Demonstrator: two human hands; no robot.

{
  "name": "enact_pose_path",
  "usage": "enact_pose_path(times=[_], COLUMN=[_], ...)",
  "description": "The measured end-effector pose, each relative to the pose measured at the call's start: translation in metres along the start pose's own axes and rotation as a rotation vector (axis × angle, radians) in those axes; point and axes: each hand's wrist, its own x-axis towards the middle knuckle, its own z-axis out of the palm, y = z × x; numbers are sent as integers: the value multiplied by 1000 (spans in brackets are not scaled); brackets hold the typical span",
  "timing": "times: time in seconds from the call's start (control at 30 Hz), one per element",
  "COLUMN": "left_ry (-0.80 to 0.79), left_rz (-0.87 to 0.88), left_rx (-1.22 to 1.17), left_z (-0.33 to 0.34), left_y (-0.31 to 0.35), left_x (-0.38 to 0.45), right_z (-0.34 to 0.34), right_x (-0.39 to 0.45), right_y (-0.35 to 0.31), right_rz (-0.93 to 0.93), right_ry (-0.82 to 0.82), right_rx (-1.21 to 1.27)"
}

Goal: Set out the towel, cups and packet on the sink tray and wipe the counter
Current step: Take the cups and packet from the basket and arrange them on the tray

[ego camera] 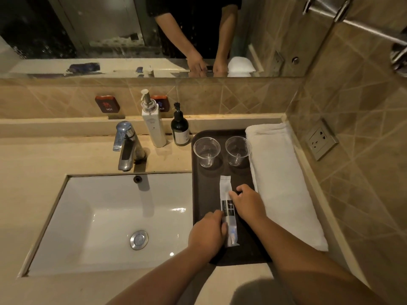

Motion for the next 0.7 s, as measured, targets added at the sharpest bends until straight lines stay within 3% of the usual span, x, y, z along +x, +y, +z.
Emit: enact_pose_path(times=[0.3, 0.43, 0.57, 0.63, 0.7], left_ry=[32, -99, -258, -207, -21], left_rz=[99, 57, 37, 37, 17], left_rx=[264, 373, 354, 360, 382], left_z=[-75, -104, -121, -126, -126], left_y=[-8, -12, -5, 1, 7], left_x=[7, 11, 10, 3, -8], right_z=[-40, -56, -75, -83, -87], right_x=[-39, -45, -49, -54, -64], right_y=[-22, -35, -52, -57, -57], right_rz=[-184, -230, -261, -280, -299], right_ry=[-135, -293, -349, -308, -195], right_rx=[-386, -503, -538, -546, -556])
